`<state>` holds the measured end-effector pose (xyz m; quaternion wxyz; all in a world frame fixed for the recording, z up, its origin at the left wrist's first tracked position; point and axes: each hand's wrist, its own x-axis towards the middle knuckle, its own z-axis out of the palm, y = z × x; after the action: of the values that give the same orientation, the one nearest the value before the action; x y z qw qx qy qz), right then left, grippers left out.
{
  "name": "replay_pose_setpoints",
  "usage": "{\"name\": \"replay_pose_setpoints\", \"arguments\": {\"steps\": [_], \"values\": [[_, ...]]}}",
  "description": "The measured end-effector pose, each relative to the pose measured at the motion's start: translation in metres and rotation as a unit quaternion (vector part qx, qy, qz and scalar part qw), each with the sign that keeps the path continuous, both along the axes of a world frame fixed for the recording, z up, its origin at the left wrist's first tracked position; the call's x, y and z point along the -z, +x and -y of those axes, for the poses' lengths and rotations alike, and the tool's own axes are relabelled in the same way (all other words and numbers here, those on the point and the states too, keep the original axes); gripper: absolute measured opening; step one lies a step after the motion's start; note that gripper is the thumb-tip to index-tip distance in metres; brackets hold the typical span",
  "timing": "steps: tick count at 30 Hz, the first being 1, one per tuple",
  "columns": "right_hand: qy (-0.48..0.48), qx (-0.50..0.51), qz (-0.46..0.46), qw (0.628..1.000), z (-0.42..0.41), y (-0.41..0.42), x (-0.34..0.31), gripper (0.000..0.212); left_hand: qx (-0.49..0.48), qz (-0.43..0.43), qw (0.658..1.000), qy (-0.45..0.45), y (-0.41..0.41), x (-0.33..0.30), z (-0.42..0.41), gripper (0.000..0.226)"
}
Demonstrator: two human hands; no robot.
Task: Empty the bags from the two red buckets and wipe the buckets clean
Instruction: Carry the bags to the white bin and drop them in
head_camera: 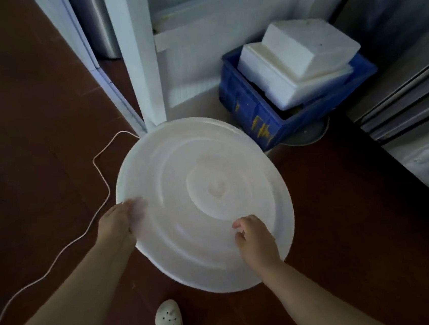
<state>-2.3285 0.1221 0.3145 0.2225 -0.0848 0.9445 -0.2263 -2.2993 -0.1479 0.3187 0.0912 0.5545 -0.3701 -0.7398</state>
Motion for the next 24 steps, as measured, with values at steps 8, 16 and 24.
{"name": "replay_pose_setpoints", "arguments": {"steps": [8, 16, 24], "values": [[0.104, -0.128, -0.019, 0.986, 0.069, 0.0, 0.042, 0.047, 0.049, 0.113, 0.99, -0.075, -0.011, 0.065, 0.062, 0.015], [0.184, -0.146, 0.015, 0.972, 0.074, -0.003, 0.079, 0.063, 0.263, 0.251, 0.891, -0.271, -0.007, 0.113, 0.065, 0.053], [0.205, -0.126, -0.008, 0.971, 0.075, -0.013, 0.094, 0.059, 0.34, 0.192, 0.863, -0.321, -0.019, 0.125, 0.063, 0.057]]}}
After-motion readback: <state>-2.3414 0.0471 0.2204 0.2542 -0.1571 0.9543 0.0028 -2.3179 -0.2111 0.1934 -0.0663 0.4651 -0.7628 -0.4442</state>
